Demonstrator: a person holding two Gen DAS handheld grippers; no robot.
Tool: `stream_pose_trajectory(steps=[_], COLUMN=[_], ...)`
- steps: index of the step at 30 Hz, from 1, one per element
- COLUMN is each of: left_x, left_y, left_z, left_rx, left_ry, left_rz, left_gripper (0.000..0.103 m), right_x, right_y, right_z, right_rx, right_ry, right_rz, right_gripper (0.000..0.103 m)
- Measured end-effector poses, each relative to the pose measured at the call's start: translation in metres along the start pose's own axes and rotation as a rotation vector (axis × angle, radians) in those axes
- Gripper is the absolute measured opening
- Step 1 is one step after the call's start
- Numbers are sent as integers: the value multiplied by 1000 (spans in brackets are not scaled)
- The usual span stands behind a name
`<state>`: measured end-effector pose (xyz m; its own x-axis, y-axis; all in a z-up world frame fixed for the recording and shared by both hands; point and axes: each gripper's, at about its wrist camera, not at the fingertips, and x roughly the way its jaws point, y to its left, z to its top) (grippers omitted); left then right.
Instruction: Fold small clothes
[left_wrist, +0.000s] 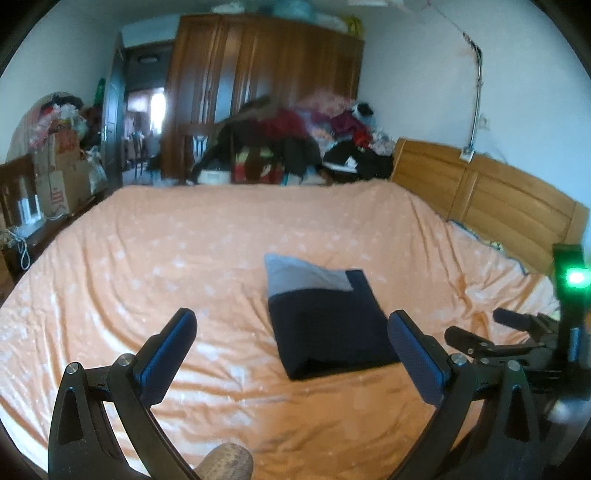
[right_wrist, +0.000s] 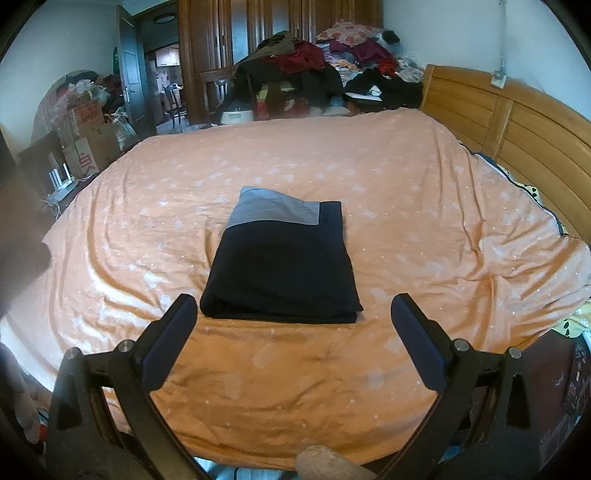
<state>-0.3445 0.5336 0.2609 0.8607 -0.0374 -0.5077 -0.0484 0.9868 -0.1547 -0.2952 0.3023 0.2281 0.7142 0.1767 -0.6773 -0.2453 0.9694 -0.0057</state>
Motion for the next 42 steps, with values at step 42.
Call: stream_pose_trajectory(steps=[42], left_x=[1], left_y=[5], left_z=[0], left_rx=[16], left_ry=[-10], left_rz=[-8], left_gripper=[103], right_x=[-11], right_y=[4], right_z=[-1], right_rx=[42], right_ry=[-28], right_rz=[42], right_gripper=[103])
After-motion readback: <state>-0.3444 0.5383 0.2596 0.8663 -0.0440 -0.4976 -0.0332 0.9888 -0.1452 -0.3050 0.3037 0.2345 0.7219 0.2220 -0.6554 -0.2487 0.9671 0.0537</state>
